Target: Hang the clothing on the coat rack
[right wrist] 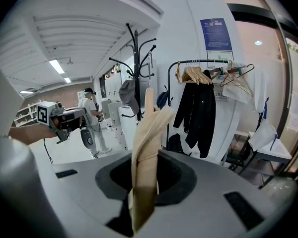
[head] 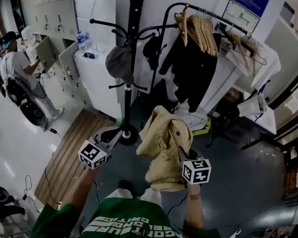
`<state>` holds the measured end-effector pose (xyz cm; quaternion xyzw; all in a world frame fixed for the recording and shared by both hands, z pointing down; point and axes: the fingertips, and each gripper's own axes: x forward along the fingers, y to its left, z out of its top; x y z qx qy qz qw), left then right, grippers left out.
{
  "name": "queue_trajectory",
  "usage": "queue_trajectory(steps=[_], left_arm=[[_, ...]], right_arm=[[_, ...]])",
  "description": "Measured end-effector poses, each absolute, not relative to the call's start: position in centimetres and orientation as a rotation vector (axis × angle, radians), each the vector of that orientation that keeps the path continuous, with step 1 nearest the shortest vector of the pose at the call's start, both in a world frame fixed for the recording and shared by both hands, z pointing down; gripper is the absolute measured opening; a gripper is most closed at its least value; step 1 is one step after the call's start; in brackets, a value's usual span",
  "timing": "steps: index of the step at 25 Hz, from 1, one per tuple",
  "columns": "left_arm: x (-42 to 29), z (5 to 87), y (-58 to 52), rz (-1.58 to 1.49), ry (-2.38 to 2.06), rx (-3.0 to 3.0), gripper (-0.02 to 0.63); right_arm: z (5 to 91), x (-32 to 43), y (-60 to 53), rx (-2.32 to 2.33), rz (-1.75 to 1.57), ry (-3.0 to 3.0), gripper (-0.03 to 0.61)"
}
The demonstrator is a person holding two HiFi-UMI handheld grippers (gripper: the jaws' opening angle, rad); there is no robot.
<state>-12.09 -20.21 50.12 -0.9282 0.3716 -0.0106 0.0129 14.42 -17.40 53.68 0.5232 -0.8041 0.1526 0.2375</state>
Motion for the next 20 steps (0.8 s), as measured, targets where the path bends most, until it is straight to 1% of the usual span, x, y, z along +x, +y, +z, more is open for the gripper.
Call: queue_trajectory(steps=[5,20], left_arm=[[-11.3,49.6,-21.8,-0.055,1.265,-2.845,0.003],[-5.7,47.7,-25.8,-0.053,1.509,-2.701,0.003]], right_arm=[[53.9,15.3,-20.4,1.340,0.408,-2.261,0.072],[55.2,20.7,-28.8,1.078,0.308,-2.319,0.072]])
